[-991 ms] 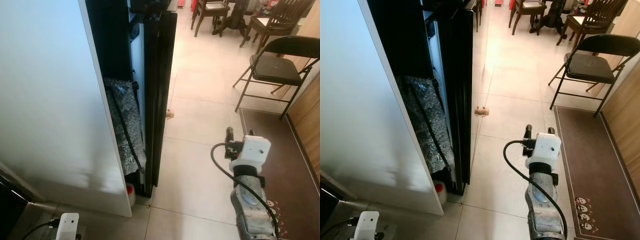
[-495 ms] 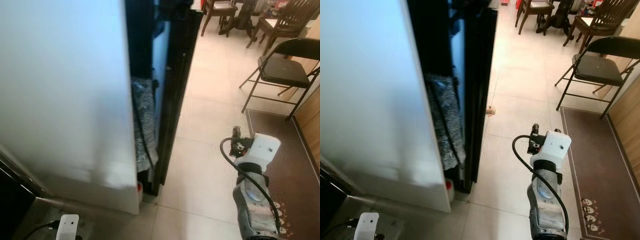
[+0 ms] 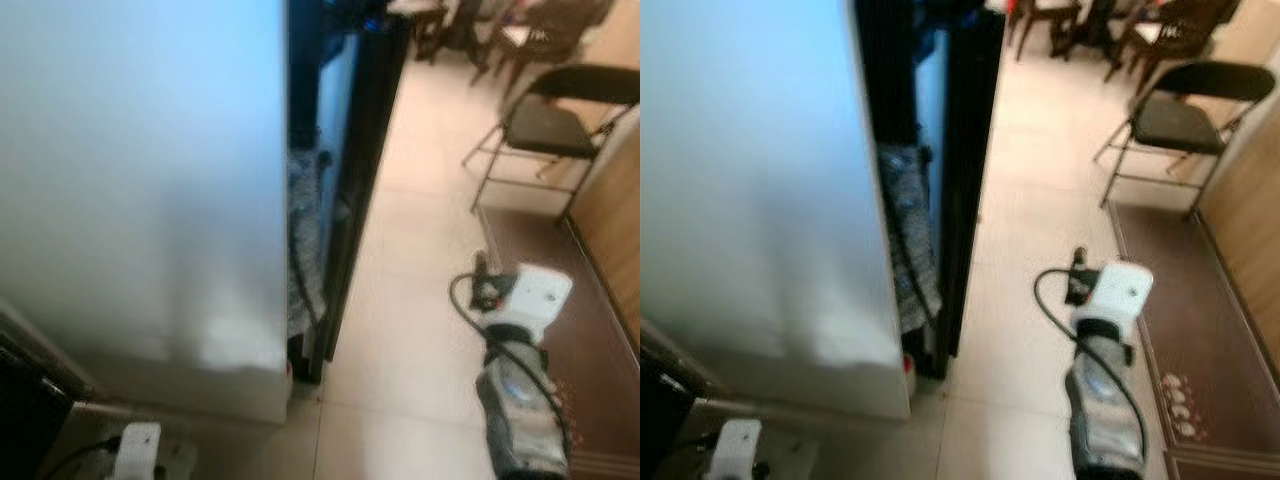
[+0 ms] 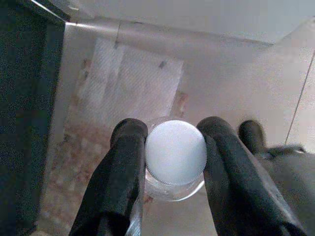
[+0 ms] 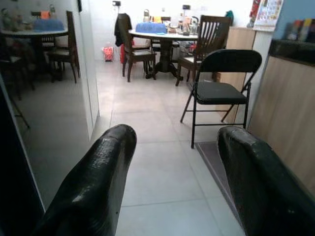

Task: Restocking fridge

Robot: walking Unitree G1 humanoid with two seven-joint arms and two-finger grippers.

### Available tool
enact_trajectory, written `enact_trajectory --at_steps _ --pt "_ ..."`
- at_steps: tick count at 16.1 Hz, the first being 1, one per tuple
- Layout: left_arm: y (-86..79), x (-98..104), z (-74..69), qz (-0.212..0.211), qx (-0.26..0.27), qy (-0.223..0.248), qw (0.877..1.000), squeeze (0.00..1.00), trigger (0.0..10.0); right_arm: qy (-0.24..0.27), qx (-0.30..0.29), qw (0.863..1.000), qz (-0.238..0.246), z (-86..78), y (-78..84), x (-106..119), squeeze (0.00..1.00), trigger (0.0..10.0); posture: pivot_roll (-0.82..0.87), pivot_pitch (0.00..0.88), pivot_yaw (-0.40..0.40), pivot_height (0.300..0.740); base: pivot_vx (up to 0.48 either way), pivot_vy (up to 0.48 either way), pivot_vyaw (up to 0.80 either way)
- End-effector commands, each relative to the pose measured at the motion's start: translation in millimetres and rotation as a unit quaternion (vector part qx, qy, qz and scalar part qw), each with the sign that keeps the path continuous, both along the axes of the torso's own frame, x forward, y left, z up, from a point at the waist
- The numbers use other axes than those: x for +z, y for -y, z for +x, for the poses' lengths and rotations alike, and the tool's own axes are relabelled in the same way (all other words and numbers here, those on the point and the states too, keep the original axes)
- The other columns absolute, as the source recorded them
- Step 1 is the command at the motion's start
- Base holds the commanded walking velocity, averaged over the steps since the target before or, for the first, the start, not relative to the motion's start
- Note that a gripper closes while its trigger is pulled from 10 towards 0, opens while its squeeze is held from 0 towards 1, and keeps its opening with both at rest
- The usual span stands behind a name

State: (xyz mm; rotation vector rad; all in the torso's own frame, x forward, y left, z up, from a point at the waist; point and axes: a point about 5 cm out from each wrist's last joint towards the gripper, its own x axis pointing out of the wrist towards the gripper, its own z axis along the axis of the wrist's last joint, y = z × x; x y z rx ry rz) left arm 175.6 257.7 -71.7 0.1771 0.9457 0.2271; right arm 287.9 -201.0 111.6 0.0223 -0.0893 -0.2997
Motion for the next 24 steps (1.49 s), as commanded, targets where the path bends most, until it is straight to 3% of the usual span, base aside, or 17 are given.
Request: enact_trajectory --at_steps 1,16,17,24 --pt "-5.5 -1.1 -5.5 0.003 0.010 -0.011 1.000 0.00 10.0 0.005 0.007 1.000 0.004 2.1 -4.3 3.3 0.00 10.0 -0.13 0.051 -0.033 0.740 0.000 0.266 0.00" --pt "-6.7 -1.8 -7.9 0.005 0.007 -0.015 1.000 0.00 10.0 0.011 0.013 1.000 -0.007 5.6 1.7 8.0 0.00 10.0 -0.14 0.035 -0.031 0.740 0.000 0.000 0.00" --pt "-6.7 -1.9 -8.1 0.006 0.006 -0.016 1.000 0.00 10.0 0.014 0.017 1.000 -0.005 5.7 1.3 8.5 1.00 10.0 -0.14 0.034 -0.030 0.740 0.000 0.000 0.00" --pt "-3.6 -3.1 -8.5 0.003 0.003 -0.019 1.000 0.00 10.0 0.006 0.052 0.999 -0.002 5.7 -6.7 5.2 1.00 10.0 -0.13 0.046 -0.029 0.740 0.000 0.000 0.00"
